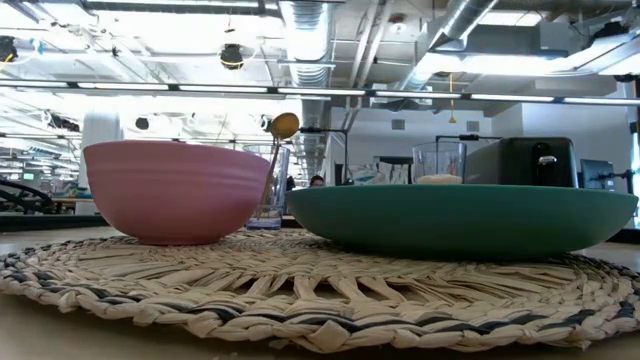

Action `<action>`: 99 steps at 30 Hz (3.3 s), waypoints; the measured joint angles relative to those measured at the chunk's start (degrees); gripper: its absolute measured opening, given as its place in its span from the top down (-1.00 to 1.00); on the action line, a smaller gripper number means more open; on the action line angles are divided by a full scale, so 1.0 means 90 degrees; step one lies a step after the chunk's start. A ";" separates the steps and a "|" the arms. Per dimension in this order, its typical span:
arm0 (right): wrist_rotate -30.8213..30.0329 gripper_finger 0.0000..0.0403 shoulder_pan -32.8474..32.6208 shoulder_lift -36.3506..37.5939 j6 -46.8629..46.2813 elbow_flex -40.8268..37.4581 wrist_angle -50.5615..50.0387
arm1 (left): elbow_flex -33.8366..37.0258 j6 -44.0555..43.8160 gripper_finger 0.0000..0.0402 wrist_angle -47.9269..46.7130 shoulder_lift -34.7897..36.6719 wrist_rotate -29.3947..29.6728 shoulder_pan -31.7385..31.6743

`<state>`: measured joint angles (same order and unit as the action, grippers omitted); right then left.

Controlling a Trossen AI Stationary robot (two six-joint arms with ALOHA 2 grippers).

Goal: Arrange a breakfast setting
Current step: Pour the cereal into the pink bowl from the cereal box

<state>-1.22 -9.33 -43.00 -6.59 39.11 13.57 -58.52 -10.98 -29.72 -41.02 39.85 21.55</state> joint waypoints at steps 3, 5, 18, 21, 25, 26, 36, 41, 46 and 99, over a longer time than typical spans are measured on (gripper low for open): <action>0.0026 -0.22 0.0188 -0.0158 0.0170 0.0000 0.0420 | -0.0002 0.0283 0.30 0.0296 -0.0076 0.0028 0.0001; 0.0233 -0.22 0.0382 -0.0301 0.0223 0.0000 0.0732 | -0.0002 0.0354 0.30 0.0481 -0.0161 0.0033 -0.0001; 0.2206 -0.22 0.1919 -0.1934 -0.0306 0.0000 0.3585 | -0.0002 0.0327 0.25 0.1055 -0.0776 0.0140 -0.0184; 0.2397 -0.22 0.2087 -0.2401 -0.0459 0.0000 0.4245 | -0.0002 0.0322 0.19 0.1231 -0.0866 -0.0008 -0.0193; 0.2545 -0.22 0.2219 -0.2928 -0.0604 0.0002 0.4893 | -0.0002 0.0218 0.05 0.1275 -0.0943 -0.0162 -0.0193; 0.2552 -0.22 0.2229 -0.3024 -0.0606 0.0002 0.4952 | -0.0002 0.0206 0.01 0.1249 -0.0959 -0.0181 -0.0193; 0.2488 -0.22 0.2266 -0.3667 -0.0624 0.0002 0.5699 | -0.0002 0.0185 -0.65 0.1645 -0.1309 -0.0220 -0.0188; 0.2477 -0.22 0.2264 -0.3819 -0.0623 0.0050 0.5852 | -0.0002 0.0623 -0.96 0.2296 -0.1600 -0.0007 -0.0186; 0.2471 -0.22 0.2264 -0.3811 -0.0569 0.0080 0.5917 | -0.0002 0.0896 -0.91 0.2797 -0.1829 0.0285 -0.0186; 0.2289 -0.46 0.2089 -0.4513 -0.0612 0.0180 0.6452 | 0.0002 0.2676 -0.12 0.6176 -0.3123 0.0010 -0.0556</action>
<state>19.38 9.47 -83.61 -12.10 40.73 71.64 -58.50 13.11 25.86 -69.13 39.94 16.55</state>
